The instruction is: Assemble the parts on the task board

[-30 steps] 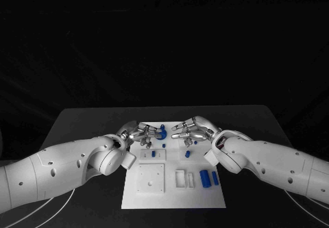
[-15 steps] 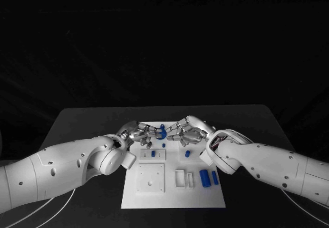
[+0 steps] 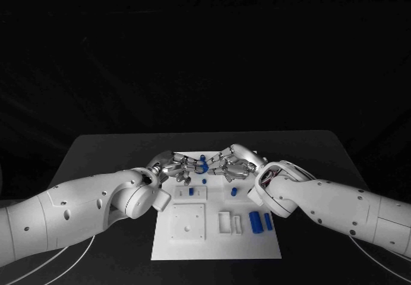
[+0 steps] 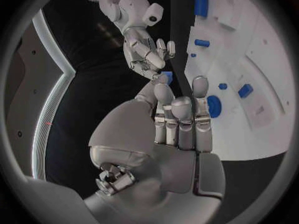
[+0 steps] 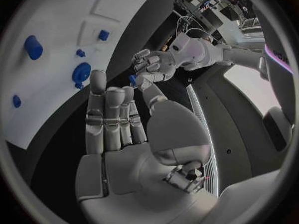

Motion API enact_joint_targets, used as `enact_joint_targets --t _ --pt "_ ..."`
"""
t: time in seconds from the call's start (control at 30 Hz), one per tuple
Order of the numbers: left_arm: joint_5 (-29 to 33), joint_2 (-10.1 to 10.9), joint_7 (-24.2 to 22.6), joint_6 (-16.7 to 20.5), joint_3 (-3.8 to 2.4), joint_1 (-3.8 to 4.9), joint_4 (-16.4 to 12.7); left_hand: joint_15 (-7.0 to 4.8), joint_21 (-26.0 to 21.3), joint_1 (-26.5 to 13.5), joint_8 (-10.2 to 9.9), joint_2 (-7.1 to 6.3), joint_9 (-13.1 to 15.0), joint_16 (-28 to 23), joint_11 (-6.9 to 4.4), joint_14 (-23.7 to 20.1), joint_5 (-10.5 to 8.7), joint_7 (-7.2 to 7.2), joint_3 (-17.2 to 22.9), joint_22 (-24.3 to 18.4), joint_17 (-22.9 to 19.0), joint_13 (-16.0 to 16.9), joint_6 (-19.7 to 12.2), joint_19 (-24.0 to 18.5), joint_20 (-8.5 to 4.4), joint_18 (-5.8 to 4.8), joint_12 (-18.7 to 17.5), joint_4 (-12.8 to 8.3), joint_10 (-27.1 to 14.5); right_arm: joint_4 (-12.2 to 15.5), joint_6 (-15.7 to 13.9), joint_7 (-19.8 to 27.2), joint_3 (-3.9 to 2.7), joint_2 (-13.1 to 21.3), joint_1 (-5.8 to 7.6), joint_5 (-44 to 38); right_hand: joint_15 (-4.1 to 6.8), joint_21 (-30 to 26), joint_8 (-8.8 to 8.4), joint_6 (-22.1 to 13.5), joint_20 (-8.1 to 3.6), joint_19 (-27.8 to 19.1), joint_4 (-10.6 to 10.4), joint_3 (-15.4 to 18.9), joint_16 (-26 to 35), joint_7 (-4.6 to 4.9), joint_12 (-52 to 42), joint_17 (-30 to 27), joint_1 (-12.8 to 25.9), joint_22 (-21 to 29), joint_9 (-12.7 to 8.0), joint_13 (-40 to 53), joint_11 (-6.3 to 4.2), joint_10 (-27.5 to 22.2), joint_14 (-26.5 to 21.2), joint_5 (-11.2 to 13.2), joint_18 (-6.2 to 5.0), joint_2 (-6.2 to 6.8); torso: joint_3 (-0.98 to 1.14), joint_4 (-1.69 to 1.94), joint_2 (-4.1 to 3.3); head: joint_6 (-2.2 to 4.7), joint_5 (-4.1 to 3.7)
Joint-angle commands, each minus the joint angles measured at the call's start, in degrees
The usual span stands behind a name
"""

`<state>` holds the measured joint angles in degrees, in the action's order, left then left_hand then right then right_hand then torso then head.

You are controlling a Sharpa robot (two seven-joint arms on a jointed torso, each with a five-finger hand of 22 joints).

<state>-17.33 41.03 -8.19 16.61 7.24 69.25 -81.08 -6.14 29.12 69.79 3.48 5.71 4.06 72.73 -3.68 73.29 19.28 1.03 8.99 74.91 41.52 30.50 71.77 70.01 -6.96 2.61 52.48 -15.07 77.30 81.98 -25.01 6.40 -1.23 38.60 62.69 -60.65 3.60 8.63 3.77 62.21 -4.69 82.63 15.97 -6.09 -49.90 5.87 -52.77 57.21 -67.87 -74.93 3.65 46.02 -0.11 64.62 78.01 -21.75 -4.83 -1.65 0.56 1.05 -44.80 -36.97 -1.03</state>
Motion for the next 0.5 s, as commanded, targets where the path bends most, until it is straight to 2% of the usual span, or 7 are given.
enact_joint_targets --t 0.03,0.5 --pt "0.3 -0.1 -0.3 -1.0 -0.03 0.02 -0.2 -0.01 0.1 0.0 0.2 0.53 17.7 0.0 0.00 0.5 0.23 0.03 0.3 1.1 0.2 0.0 0.3 0.2 -0.04 -0.29 -0.4 0.0 0.6 0.1 -0.2 -1.4 -0.02 -0.1 -0.02 -1.3 0.10 0.3 -0.24 -0.3 -0.01 0.0 0.0 0.4 0.2 -0.08 0.4 0.1 0.6 -0.9 -0.1 0.1 -0.13 0.5 0.5 -0.1 -0.51 -0.23 0.03 0.00 -0.01 -0.05 -0.09" --pt "0.3 -0.2 -0.3 -1.1 -0.03 0.01 -0.2 -0.01 0.1 0.0 0.2 0.53 17.7 0.0 0.00 0.5 0.23 0.03 0.3 1.1 0.2 0.0 0.3 0.2 -0.04 -0.29 -0.4 0.0 0.6 0.1 1.9 -1.9 -0.01 -0.4 -0.02 -1.3 0.24 0.3 -0.20 0.9 -0.11 0.0 -0.3 1.4 0.2 -0.56 0.5 0.4 1.1 -0.9 0.0 0.5 -0.36 0.6 0.6 0.6 -0.37 -1.12 0.02 -0.02 -0.01 -0.19 -0.15"
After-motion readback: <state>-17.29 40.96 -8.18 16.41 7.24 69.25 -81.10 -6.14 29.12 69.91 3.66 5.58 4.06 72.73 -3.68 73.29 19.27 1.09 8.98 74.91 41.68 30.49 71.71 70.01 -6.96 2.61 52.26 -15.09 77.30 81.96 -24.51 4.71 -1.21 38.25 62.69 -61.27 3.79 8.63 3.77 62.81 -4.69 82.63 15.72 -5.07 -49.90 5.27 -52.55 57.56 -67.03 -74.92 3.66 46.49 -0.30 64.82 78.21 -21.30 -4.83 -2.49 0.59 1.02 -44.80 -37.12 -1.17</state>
